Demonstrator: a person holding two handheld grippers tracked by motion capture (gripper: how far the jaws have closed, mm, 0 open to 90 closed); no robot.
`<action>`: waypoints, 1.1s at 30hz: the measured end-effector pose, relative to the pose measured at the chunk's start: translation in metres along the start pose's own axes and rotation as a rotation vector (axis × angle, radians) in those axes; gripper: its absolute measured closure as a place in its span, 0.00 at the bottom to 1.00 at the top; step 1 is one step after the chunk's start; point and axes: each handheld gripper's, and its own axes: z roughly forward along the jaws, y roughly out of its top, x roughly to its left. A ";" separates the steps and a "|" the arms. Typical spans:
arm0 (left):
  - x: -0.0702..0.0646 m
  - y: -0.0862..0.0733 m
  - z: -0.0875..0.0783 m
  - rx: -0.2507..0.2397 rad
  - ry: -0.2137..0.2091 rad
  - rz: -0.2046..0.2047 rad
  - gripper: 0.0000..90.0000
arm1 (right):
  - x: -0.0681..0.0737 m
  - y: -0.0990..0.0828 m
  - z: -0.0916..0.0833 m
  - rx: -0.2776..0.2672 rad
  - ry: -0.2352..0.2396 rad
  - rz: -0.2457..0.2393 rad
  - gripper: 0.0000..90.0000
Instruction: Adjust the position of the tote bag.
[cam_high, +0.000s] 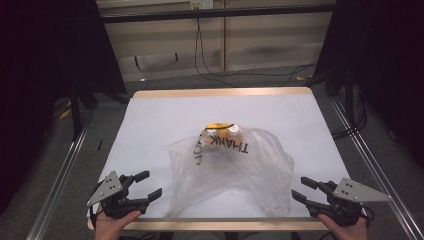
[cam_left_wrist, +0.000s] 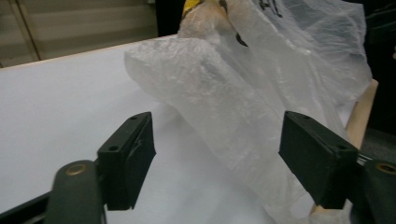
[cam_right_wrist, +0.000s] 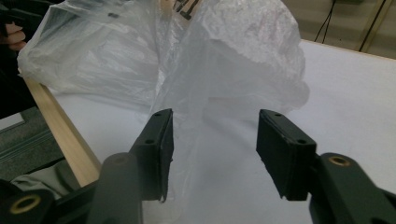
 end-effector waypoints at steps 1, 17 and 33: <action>-0.002 0.000 0.001 0.002 -0.007 -0.010 0.32 | 0.001 0.000 0.000 0.006 0.007 -0.001 0.55; -0.024 0.000 0.003 0.061 -0.122 0.025 0.50 | 0.023 -0.008 0.005 0.112 0.146 -0.051 0.81; -0.024 -0.002 0.016 0.124 -0.152 0.015 0.48 | 0.020 -0.015 0.037 0.284 0.151 -0.099 0.68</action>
